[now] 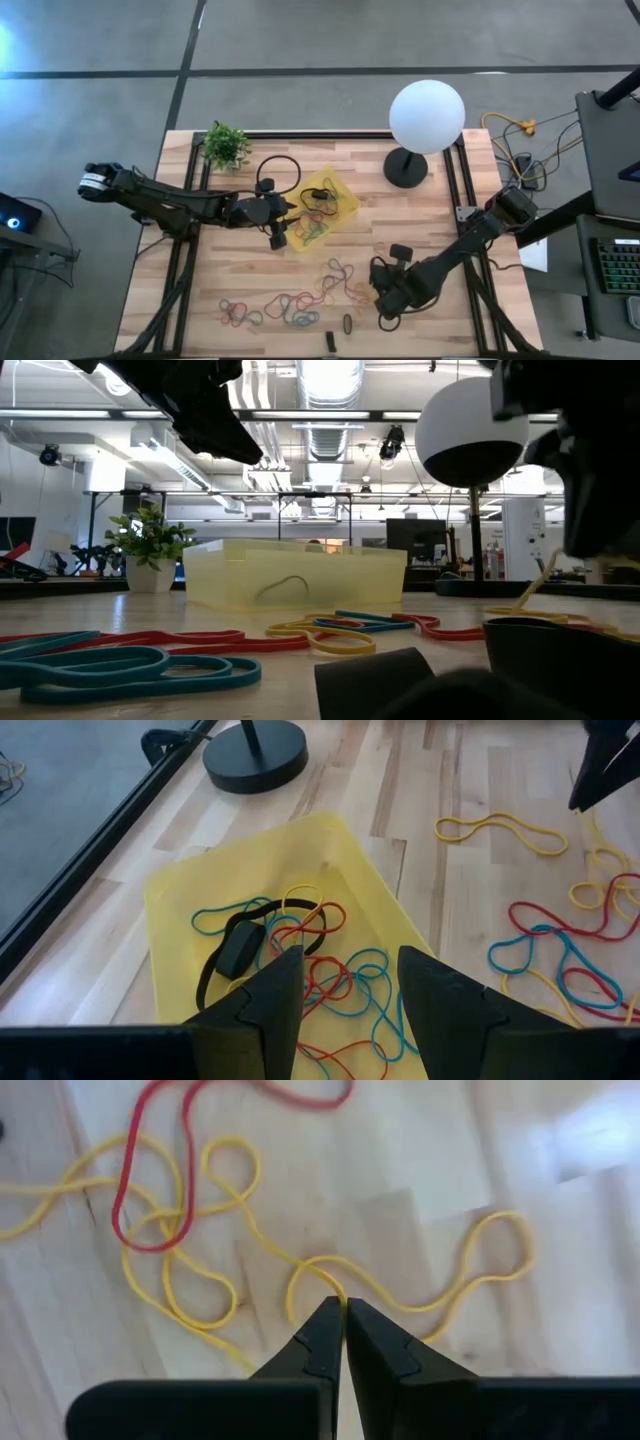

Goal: Pick and place rubber bands into bin
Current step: Put the yellow rubber band into the yellow bin

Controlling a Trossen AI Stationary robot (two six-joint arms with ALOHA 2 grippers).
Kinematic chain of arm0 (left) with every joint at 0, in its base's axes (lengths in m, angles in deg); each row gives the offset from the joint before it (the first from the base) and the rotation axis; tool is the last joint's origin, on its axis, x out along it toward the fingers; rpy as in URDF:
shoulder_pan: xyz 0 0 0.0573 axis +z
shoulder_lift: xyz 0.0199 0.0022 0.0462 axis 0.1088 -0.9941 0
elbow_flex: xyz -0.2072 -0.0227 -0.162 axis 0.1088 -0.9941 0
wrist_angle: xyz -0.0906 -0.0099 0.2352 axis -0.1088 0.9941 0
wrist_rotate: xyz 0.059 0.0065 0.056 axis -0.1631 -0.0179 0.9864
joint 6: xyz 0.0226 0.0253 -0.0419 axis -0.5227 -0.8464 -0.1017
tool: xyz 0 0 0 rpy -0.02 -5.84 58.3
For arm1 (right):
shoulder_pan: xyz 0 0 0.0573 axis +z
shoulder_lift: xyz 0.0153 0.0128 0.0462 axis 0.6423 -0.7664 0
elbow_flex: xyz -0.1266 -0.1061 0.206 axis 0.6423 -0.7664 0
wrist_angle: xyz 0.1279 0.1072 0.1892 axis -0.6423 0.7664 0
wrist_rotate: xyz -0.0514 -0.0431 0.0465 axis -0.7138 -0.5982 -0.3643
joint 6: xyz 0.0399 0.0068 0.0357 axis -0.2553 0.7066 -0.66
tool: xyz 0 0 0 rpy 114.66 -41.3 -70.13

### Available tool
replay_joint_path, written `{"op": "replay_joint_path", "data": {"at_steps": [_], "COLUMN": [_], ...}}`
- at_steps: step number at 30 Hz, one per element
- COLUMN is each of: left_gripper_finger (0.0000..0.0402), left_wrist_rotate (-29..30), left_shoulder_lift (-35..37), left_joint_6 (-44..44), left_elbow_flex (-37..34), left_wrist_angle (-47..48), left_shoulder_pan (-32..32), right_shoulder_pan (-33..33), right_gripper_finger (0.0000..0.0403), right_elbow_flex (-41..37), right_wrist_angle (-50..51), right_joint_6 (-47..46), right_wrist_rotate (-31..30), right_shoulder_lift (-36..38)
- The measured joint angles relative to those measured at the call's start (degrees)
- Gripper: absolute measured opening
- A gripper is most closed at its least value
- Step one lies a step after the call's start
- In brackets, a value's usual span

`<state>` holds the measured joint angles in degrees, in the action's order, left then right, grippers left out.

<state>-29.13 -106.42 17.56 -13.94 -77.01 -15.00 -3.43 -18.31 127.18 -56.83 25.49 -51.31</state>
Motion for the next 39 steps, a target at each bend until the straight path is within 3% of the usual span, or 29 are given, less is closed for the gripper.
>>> {"op": "replay_joint_path", "data": {"at_steps": [17, 23, 28, 32, 39], "left_gripper_finger": [0.0148, 0.0148, 0.0148, 0.0148, 0.0148], "left_wrist_rotate": [0.0, 0.0, 0.0, 0.0, -0.02], "left_shoulder_lift": [0.0, 0.0, 0.0, 0.02, 1.38], "left_joint_6": [0.02, 0.0, 0.0, 0.0, 1.19], "left_elbow_flex": [0.04, 0.07, 0.12, 0.21, 0.51], "left_wrist_angle": [-2.63, -3.5, -4.15, -4.96, -4.83], "left_shoulder_pan": [0.0, 0.0, 0.0, 0.0, -0.28], "right_shoulder_pan": [-1.8, -4.56, -9.47, -14.47, -23.45], "right_gripper_finger": [0.0008, 0.0008, 0.0008, 0.0008, 0.0008], "right_elbow_flex": [18.31, 23.87, 27.32, 27.6, 25.03], "right_wrist_angle": [25.0, 27.34, 25.6, 17.73, 0.78], "right_joint_6": [-1.06, 5.44, 13.09, 21.76, 34.96], "right_wrist_rotate": [-21.23, -27.32, -30.6, -30.88, -24.87], "right_shoulder_lift": [4.18, 5.08, 5.11, 5.14, 5.07]}}
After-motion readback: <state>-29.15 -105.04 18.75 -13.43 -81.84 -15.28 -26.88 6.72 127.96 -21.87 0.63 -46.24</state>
